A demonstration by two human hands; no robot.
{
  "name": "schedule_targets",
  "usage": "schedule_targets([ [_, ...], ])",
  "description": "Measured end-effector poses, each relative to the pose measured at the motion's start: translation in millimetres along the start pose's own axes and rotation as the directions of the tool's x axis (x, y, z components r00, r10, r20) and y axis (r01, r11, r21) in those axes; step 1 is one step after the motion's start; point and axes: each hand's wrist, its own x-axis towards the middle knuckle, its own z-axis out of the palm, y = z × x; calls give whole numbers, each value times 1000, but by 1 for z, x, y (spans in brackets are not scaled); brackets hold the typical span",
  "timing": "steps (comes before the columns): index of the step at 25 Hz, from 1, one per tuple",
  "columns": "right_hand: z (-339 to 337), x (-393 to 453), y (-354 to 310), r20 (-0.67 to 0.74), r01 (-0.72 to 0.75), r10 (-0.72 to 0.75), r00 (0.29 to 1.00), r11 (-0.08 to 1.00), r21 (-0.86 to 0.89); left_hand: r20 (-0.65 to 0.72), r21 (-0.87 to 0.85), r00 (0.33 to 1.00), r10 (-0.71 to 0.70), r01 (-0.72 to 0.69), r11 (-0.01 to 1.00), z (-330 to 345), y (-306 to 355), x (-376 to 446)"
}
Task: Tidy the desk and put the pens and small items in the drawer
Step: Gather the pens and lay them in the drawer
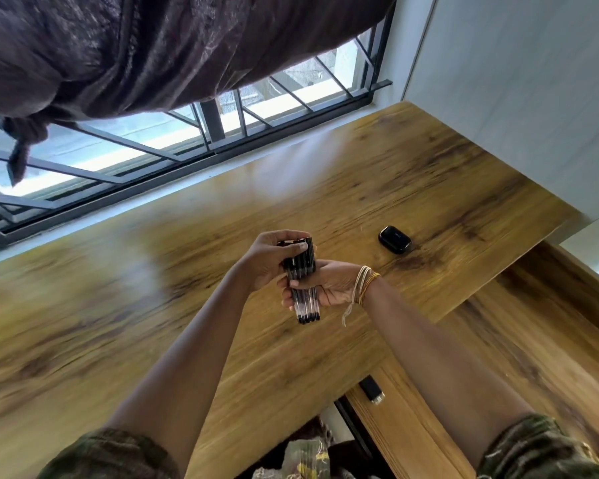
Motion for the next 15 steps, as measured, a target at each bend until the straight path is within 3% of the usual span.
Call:
schedule_targets([
  [4, 10, -10, 23, -4, -58, 57, 998, 998, -15, 20, -31, 1000, 13, -13, 999, 5, -19, -24],
  [8, 25, -21, 41, 9, -74, 74, 997, 997, -7, -74, -22, 997, 22, -24, 999, 16, -32, -48],
  [15, 49, -56, 75, -213, -32, 24, 977, 999, -32, -306, -196, 952, -15, -48, 980, 27, -60, -72],
])
